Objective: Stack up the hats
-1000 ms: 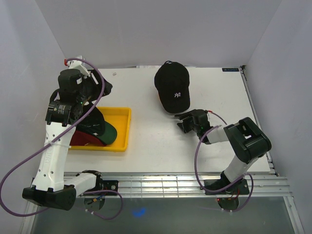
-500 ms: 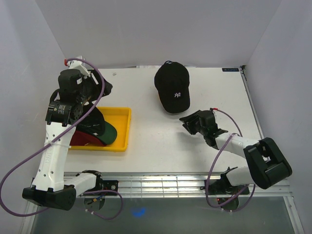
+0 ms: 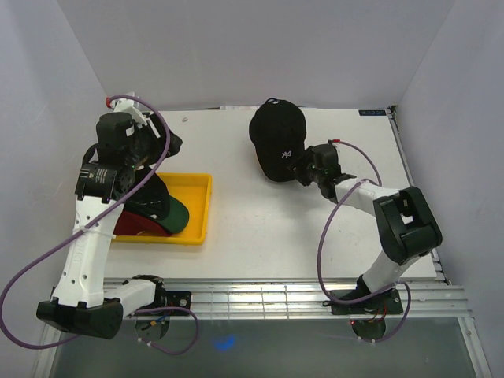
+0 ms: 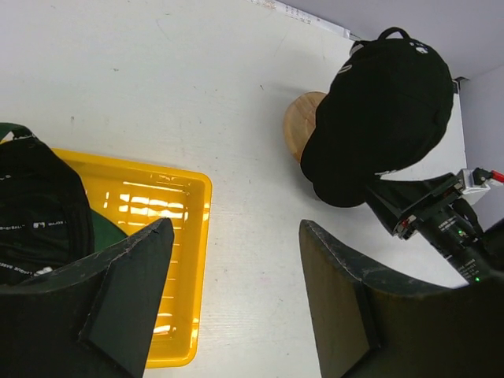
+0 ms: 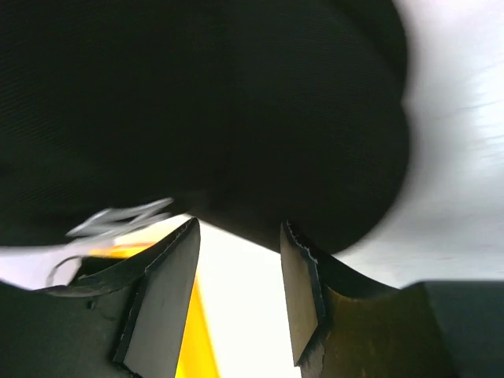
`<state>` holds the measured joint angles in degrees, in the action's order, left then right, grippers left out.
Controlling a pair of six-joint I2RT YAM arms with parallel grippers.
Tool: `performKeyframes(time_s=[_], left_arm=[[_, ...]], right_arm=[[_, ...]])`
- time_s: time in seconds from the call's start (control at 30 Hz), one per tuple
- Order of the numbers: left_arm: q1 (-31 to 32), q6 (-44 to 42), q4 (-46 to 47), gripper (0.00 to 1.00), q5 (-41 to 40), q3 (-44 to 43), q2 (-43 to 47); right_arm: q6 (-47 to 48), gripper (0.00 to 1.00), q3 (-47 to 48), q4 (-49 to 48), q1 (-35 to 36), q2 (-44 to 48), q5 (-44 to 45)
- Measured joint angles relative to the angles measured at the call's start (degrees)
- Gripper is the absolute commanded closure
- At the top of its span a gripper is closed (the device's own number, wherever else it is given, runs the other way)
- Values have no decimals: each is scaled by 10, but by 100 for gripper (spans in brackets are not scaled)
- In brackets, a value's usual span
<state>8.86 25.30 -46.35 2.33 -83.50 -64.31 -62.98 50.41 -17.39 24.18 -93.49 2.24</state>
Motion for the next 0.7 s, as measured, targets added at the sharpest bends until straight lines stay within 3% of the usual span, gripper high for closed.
performKeyframes(time_s=[0.2, 0.43, 0.57, 0.7], left_arm=[[0, 0, -1, 24, 0, 5, -2], [0, 0, -2, 24, 0, 5, -9], [0, 1, -7, 23, -12, 5, -9], [0, 9, -19, 21, -56, 19, -6]], right_arm=[[21, 48, 29, 42, -33, -61, -30], [60, 48, 73, 76, -49, -66, -52], [74, 48, 59, 101, -51, -28, -55], [92, 48, 26, 124, -47, 68, -70]])
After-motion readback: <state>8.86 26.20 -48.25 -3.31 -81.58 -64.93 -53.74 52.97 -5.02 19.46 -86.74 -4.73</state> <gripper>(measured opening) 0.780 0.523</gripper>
